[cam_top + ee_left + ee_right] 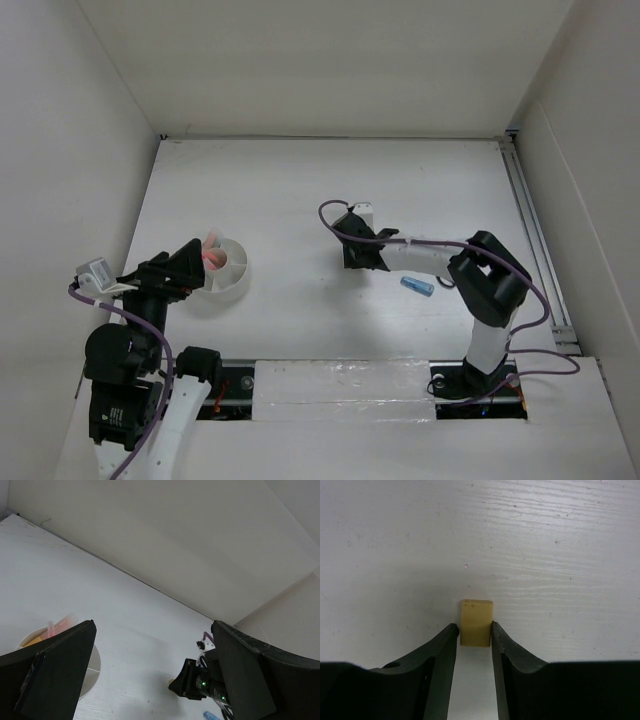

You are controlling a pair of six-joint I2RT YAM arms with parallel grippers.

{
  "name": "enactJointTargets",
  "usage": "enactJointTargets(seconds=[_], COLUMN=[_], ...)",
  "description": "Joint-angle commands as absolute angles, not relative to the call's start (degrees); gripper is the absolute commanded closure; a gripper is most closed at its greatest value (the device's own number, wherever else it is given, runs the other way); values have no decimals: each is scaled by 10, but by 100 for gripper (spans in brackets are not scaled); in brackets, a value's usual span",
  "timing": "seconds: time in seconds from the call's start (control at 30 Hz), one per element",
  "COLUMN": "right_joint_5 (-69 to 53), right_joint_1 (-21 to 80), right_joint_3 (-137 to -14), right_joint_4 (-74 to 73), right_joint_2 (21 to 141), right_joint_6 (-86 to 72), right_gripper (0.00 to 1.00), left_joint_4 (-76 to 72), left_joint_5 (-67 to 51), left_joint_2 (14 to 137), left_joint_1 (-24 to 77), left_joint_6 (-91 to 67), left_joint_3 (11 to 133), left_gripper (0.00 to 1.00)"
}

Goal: Sort the stationery into containers
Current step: Pick up the stationery from the center of the board.

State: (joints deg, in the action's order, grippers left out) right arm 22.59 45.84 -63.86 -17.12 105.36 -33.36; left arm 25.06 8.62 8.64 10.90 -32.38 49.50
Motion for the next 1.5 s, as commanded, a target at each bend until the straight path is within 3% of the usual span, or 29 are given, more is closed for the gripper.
enactJointTargets(seconds=[0.0,0.13,0.23,0.37,0.5,0.7,0.87,1.17,1.4,1.47], right_joint_5=[211,211,211,217,220,179,113,119,126,133], right_joint_1=[469,469,469,475,501,589,621,670,700,705], right_joint_3=[-643,-643,-643,-621,-609,-630,-646,-699,-706,-701], right_joint_4=[-199,-199,-199,-187,-165,-99,-18,40,59,74], right_joint_2=[1076,1082,1087,1019,913,811,806,831,829,829], right_joint_6=[-345,-345,-352,-352,-338,-255,-250,-211,-193,-192], right_gripper=[62,75,100,100,100,100,100,100,100,100], left_joint_4=[220,220,220,209,170,156,146,140,146,146], left_joint_5=[79,79,79,70,-79,-195,-284,-297,-279,-279], left_joint_2=[81,81,81,100,127,202,265,342,343,343], left_joint_1=[113,113,113,113,113,113,113,113,113,113], left_joint_6=[-316,-316,-316,-316,-285,-284,-284,-284,-289,-289], left_joint_3=[495,495,495,489,469,458,431,431,431,431], left_gripper=[0,0,0,0,0,0,0,0,20,22])
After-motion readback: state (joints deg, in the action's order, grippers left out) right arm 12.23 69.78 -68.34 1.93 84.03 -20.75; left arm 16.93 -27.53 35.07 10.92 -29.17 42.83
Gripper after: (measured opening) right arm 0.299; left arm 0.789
